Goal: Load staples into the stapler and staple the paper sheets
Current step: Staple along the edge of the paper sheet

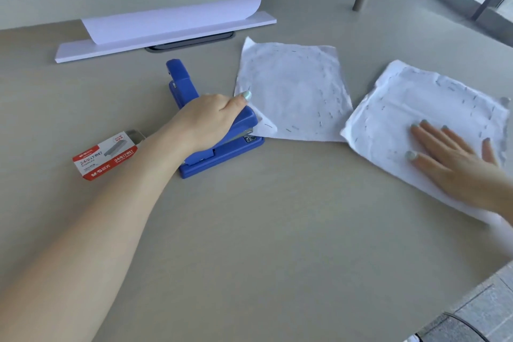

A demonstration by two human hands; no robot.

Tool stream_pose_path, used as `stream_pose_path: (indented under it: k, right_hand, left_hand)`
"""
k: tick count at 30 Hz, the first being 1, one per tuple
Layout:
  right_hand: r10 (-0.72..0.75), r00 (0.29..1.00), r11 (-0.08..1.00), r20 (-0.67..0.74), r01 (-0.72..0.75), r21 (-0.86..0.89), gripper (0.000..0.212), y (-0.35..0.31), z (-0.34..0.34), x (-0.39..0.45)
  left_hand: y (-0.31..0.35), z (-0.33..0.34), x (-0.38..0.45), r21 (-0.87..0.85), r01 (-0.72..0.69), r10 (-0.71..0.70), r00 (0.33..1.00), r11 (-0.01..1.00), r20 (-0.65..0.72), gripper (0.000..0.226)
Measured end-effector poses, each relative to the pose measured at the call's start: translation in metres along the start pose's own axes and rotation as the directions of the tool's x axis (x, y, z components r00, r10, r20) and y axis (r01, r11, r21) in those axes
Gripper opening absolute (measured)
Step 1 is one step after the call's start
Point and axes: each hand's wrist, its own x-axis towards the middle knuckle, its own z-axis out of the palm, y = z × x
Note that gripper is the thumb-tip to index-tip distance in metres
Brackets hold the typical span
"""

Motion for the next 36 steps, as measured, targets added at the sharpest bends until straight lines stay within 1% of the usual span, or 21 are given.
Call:
stream_pose_path:
  k: [3, 4, 5, 6, 7, 8, 9, 10, 11, 12, 13, 14, 15, 17, 22, 24, 26, 28, 31, 33, 36]
  right_hand:
    - [0.154, 0.988, 0.988, -0.032, -0.153, 0.027, 0.068, 0.003, -0.013, 0.027]
    - [0.170, 0.983, 0.985, -0.072, -0.167, 0.044, 0.064, -0.006, -0.016, 0.029]
    - [0.149, 0.978, 0.987, -0.145, -0.139, 0.076, 0.062, -0.020, -0.018, 0.029]
    - [0.084, 0.967, 0.991, -0.240, -0.057, 0.118, 0.061, -0.038, -0.019, 0.027]
    - [-0.030, 0.945, 0.987, -0.327, 0.080, 0.141, 0.063, -0.059, -0.020, 0.021]
    - [-0.175, 0.912, 0.963, -0.371, 0.237, 0.128, 0.067, -0.080, -0.020, 0.015]
    - [-0.317, 0.876, 0.924, -0.364, 0.371, 0.089, 0.068, -0.100, -0.018, 0.011]
    - [-0.428, 0.841, 0.883, -0.330, 0.468, 0.046, 0.063, -0.116, -0.015, 0.009]
    - [-0.490, 0.816, 0.854, -0.307, 0.520, 0.019, 0.052, -0.128, -0.011, 0.009]
    - [-0.525, 0.789, 0.833, -0.320, 0.553, -0.005, 0.036, -0.136, -0.007, 0.011]
    - [-0.559, 0.741, 0.807, -0.372, 0.589, -0.042, 0.023, -0.141, -0.005, 0.013]
    - [-0.594, 0.688, 0.777, -0.416, 0.626, -0.073, 0.019, -0.144, -0.005, 0.015]
    - [-0.625, 0.652, 0.753, -0.429, 0.649, -0.112, 0.020, -0.147, -0.004, 0.016]
    - [-0.669, 0.607, 0.723, -0.430, 0.665, -0.187, 0.022, -0.149, -0.001, 0.017]
    - [-0.718, 0.523, 0.659, -0.460, 0.723, -0.206, 0.018, -0.153, 0.004, -0.008]
    - [-0.712, 0.512, 0.656, -0.481, 0.730, -0.193, 0.015, -0.153, 0.005, -0.019]
    - [-0.690, 0.530, 0.672, -0.493, 0.722, -0.163, 0.014, -0.153, 0.008, -0.026]
    - [-0.661, 0.560, 0.703, -0.498, 0.695, -0.150, 0.018, -0.153, 0.012, -0.027]
    - [-0.620, 0.585, 0.744, -0.523, 0.649, -0.156, 0.020, -0.153, 0.013, -0.022]
    - [-0.621, 0.579, 0.741, -0.528, 0.654, -0.155, 0.019, -0.152, 0.012, -0.021]
    - [-0.663, 0.527, 0.694, -0.532, 0.700, -0.170, 0.016, -0.150, 0.014, -0.024]
  left_hand:
    - [0.005, -0.002, -0.004, 0.005, 0.002, -0.002, 1.000, 1.000, -0.004, 0.042]
    - [0.006, -0.002, -0.005, 0.007, 0.003, -0.003, 1.000, 1.000, -0.006, 0.039]
    - [0.006, -0.002, -0.005, 0.005, 0.005, -0.005, 1.000, 1.000, -0.008, 0.037]
    - [0.006, -0.002, -0.006, 0.003, 0.007, -0.007, 1.000, 1.000, -0.011, 0.036]
    - [0.006, -0.002, -0.005, 0.001, 0.009, -0.009, 1.000, 1.000, -0.015, 0.035]
    - [0.006, -0.002, -0.005, -0.004, 0.009, -0.009, 1.000, 1.000, -0.020, 0.035]
    - [0.006, -0.001, -0.005, -0.012, 0.007, -0.007, 1.000, 1.000, -0.028, 0.036]
    - [0.006, -0.001, -0.005, -0.020, 0.004, -0.005, 0.999, 1.000, -0.034, 0.037]
    - [0.007, -0.001, -0.006, -0.028, -0.002, 0.001, 0.999, 1.000, -0.038, 0.041]
    - [0.007, -0.001, -0.006, -0.036, -0.013, 0.011, 0.999, 0.999, -0.046, 0.046]
    - [0.007, 0.000, -0.006, -0.048, -0.027, 0.024, 0.998, 0.998, -0.061, 0.051]
    - [0.007, 0.000, -0.007, -0.058, -0.041, 0.036, 0.996, 0.997, -0.084, 0.051]
    - [0.007, 0.001, -0.008, -0.060, -0.053, 0.046, 0.992, 0.997, -0.114, 0.048]
    - [0.006, 0.003, -0.009, -0.050, -0.065, 0.055, 0.982, 0.997, -0.180, 0.042]
    - [0.002, 0.008, -0.009, -0.027, -0.080, 0.065, 0.933, 0.996, -0.354, 0.043]
    - [0.001, 0.009, -0.008, -0.007, -0.083, 0.074, 0.912, 0.996, -0.404, 0.040]
    - [-0.002, 0.012, -0.005, 0.039, -0.095, 0.102, 0.879, 0.995, -0.466, 0.033]
    - [-0.005, 0.014, -0.001, 0.093, -0.080, 0.116, 0.852, 0.992, -0.511, 0.035]
    - [-0.007, 0.018, 0.001, 0.132, -0.020, 0.086, 0.851, 0.991, -0.518, 0.029]
    - [-0.006, 0.018, 0.000, 0.143, -0.006, 0.080, 0.853, 0.990, -0.516, 0.026]
    - [-0.005, 0.018, 0.001, 0.133, 0.007, 0.062, 0.862, 0.991, -0.503, 0.026]
